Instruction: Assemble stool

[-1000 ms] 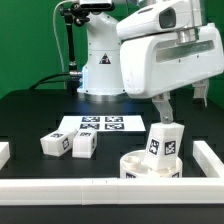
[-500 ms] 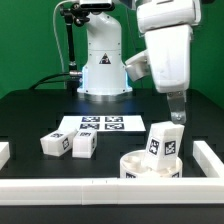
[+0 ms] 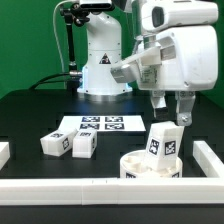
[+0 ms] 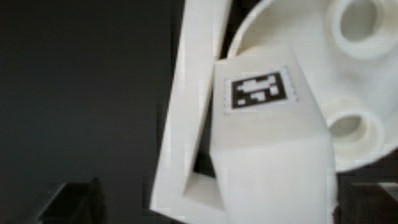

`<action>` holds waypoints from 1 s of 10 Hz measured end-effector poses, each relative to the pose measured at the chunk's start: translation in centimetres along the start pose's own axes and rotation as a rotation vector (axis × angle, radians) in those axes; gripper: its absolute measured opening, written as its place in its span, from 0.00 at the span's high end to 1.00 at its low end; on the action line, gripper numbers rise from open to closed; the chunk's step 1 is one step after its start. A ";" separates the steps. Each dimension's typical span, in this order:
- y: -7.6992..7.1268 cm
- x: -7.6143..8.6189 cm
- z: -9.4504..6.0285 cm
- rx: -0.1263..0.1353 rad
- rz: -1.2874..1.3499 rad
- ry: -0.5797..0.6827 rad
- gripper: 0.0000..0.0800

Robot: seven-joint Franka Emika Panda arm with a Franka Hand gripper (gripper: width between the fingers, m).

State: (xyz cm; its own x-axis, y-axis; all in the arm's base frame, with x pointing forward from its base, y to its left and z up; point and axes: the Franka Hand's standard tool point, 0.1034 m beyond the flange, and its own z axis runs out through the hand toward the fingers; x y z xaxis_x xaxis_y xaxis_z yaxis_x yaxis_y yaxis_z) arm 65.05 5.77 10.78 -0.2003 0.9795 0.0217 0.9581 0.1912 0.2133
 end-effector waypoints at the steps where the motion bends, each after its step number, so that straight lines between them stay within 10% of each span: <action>1: -0.1 -0.4 0.2 0.001 -0.108 -0.010 0.19; 10: -1.1 -1.2 1.5 0.033 -0.353 -0.038 0.29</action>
Offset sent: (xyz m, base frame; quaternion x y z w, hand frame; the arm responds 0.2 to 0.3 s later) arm -0.0025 0.0001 -0.0102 -0.0012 -0.0112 -0.2895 0.9571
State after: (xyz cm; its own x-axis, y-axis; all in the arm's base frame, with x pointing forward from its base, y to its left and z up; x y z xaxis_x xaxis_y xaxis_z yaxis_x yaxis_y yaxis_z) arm 64.57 4.46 9.03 -0.5127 0.8544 -0.0846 0.8376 0.5193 0.1693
